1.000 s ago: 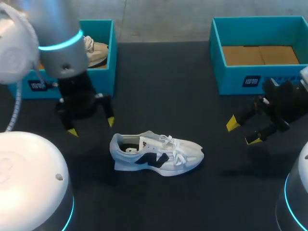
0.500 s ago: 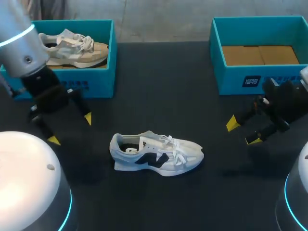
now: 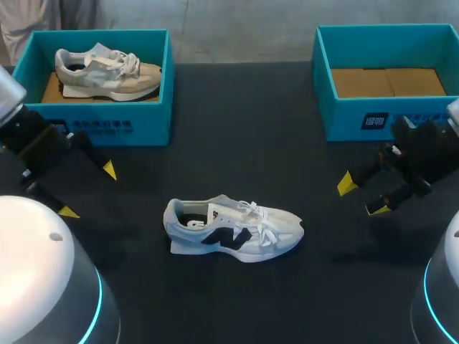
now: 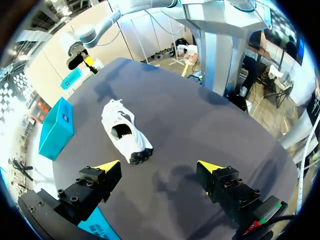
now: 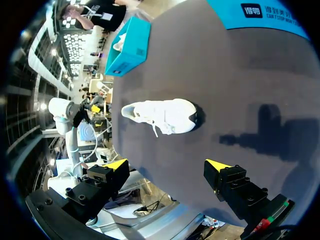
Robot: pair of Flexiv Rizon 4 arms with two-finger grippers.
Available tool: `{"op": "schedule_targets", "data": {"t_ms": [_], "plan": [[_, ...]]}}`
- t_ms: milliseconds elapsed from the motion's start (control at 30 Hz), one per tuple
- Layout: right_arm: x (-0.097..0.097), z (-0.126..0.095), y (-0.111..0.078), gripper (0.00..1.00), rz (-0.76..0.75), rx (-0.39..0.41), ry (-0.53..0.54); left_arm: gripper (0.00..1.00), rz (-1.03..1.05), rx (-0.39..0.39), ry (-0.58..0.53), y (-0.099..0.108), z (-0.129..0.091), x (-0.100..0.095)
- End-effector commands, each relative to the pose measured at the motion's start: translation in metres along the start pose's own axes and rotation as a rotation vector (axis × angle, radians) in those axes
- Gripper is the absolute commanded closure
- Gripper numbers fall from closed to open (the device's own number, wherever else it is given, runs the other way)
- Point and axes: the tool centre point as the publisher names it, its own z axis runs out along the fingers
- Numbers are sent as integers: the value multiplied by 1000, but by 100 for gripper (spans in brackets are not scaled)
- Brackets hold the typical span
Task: Take the shoe out of the shoebox, open the shoe tongue, remove and reinsert the insole, then place the shoe into the shoebox
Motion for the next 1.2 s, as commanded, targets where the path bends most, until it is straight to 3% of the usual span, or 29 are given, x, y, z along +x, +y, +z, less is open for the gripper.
{"op": "schedule_targets", "data": {"t_ms": [33, 233, 333, 600, 833, 1200], "plan": [[0, 1, -1, 0, 1, -3, -3, 0, 1, -5, -6, -2, 1, 2], [0, 1, -1, 0, 1, -3, -3, 0, 1, -5, -6, -2, 1, 2], [0, 1, -1, 0, 1, -3, -3, 0, -110, 82, -112, 3, -2, -2], [0, 1, -1, 0, 1, -3, -3, 0, -307, 255, -272, 19, -2, -1], [0, 1, -1, 0, 1, -3, -3, 0, -387, 445, -291, 42, 20, -8], [0, 1, -1, 0, 1, -3, -3, 0, -478, 583, -328, 51, 41, -3]]}}
